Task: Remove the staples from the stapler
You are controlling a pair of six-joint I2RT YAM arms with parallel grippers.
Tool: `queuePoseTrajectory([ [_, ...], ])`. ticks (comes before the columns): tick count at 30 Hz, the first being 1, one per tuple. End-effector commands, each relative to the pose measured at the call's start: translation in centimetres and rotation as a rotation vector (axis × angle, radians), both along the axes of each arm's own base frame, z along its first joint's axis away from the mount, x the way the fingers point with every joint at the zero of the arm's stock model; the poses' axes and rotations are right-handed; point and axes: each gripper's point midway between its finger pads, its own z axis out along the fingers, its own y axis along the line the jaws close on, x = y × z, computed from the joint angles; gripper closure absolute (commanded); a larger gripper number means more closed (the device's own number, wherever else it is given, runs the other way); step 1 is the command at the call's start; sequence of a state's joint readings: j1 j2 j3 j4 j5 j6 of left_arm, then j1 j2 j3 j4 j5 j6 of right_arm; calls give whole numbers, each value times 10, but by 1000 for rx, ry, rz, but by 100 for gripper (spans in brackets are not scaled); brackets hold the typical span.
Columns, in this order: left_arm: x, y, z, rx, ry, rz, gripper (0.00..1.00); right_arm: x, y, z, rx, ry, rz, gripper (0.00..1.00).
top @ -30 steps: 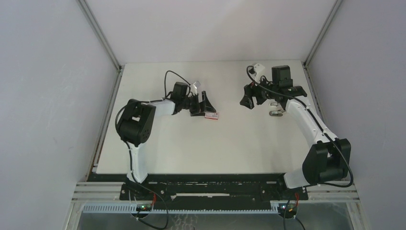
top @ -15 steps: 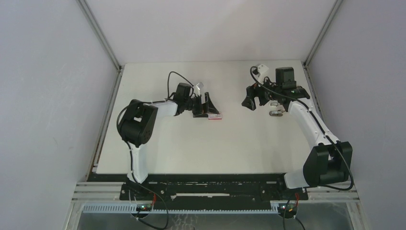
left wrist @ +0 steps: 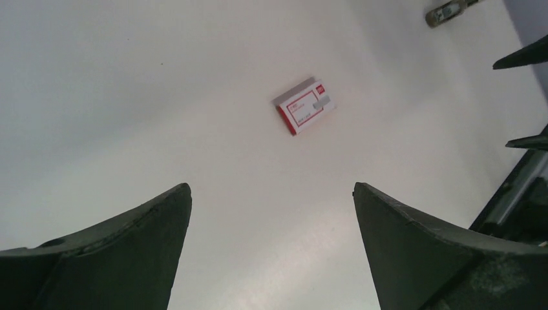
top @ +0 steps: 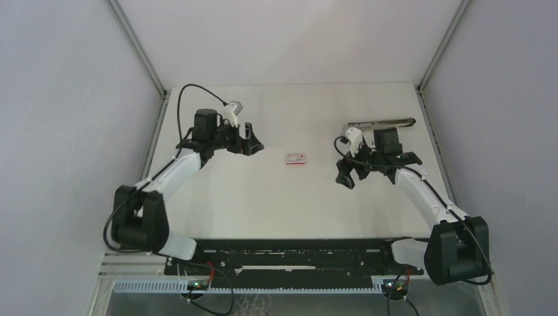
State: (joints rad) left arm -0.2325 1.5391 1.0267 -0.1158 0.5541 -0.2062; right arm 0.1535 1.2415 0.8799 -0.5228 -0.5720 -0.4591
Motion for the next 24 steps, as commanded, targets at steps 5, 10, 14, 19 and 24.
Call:
queuePoseTrajectory([
  [5, -68, 58, 1, 351, -305, -78, 0, -48, 9, -27, -73, -67, 148, 0],
  [10, -101, 72, -5, 405, -388, -99, 0, -70, 2, -46, -85, -111, 136, 0],
  [14, -121, 76, -11, 412, -452, -126, 0, -74, -6, -49, -95, -161, 114, 0],
  [19, -145, 70, -17, 401, -532, -222, 0, -75, -11, -37, -57, -204, 97, 0],
  [24, -166, 65, -23, 385, -566, -307, 0, -81, -10, -29, -43, -236, 107, 0],
])
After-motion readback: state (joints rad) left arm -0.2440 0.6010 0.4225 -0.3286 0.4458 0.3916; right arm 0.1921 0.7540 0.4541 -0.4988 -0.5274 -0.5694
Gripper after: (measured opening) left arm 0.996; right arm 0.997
